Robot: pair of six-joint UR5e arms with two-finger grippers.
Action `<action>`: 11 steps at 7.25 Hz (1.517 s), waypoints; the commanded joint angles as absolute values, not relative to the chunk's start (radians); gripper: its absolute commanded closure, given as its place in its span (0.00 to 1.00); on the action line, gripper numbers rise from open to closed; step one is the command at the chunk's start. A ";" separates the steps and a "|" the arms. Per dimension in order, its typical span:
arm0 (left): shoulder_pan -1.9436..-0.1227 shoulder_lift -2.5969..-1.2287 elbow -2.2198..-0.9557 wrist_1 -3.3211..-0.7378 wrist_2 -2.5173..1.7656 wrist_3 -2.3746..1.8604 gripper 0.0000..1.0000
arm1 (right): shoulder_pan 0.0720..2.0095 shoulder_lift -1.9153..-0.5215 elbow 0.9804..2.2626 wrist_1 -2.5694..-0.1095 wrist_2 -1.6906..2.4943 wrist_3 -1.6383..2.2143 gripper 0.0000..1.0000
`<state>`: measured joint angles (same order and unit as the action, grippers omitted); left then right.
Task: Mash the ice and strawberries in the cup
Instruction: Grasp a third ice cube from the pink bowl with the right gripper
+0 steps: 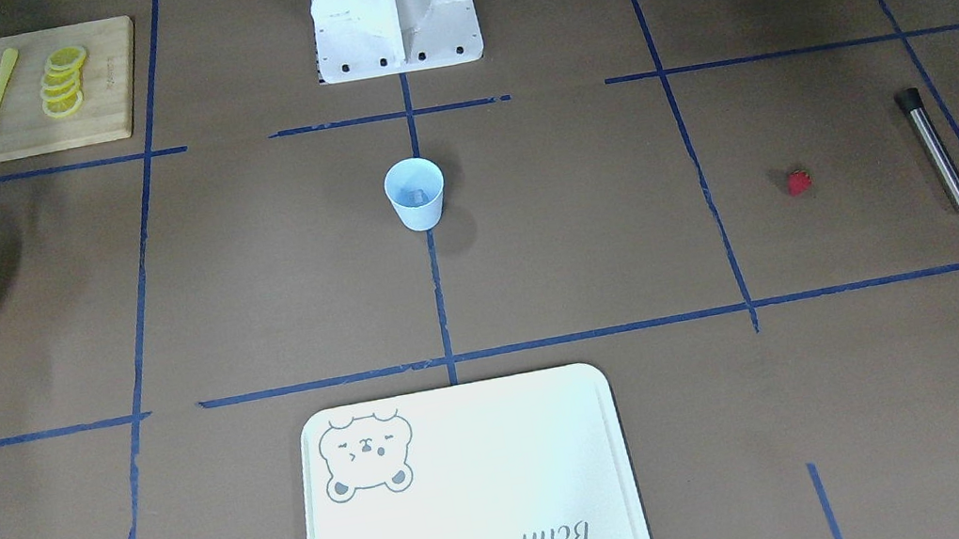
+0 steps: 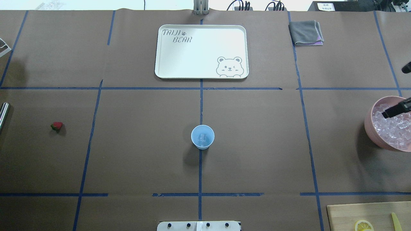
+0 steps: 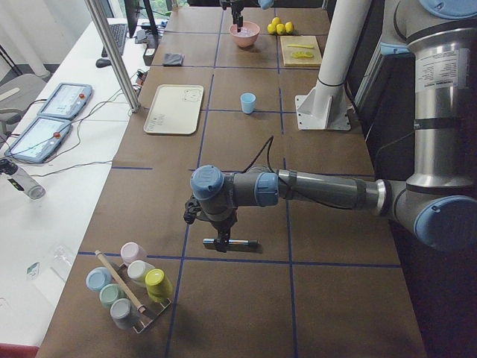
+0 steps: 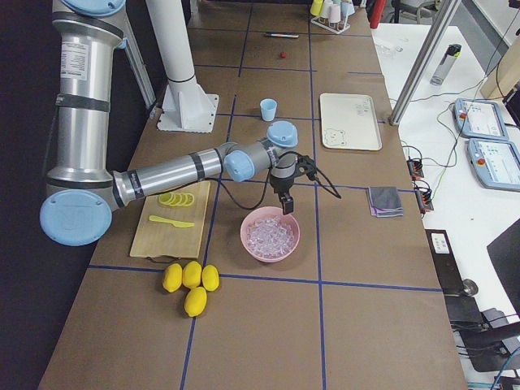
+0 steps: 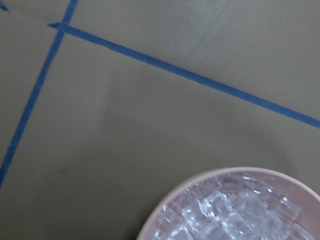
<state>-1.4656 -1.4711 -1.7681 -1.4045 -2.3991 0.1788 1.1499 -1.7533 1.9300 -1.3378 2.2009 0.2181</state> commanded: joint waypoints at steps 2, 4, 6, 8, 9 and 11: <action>-1.466 -1.471 -1.769 -1.404 -2.399 0.179 0.00 | 1.164 -1.813 1.756 -1.064 2.206 0.196 0.01; -1.465 -1.471 -1.770 -1.404 -2.399 0.179 0.00 | 1.163 -1.799 1.737 -1.057 2.200 0.195 0.14; -1.465 -1.471 -1.769 -1.404 -2.399 0.179 0.00 | 1.163 -1.804 1.732 -1.061 2.200 0.195 0.24; -1.465 -1.470 -1.767 -1.404 -2.399 0.179 0.00 | 1.163 -1.816 1.733 -1.065 2.200 0.195 0.27; -1.465 -1.471 -1.767 -1.402 -2.399 0.179 0.00 | 1.163 -1.818 1.733 -1.068 2.201 0.195 0.43; -1.465 -1.470 -1.769 -1.402 -2.399 0.179 0.00 | 1.160 -1.813 1.733 -1.069 2.203 0.192 0.97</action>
<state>-1.4649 -1.4705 -1.7681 -1.4023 -2.3991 0.1795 1.1616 -1.8159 1.7334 -1.0675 2.2015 0.1929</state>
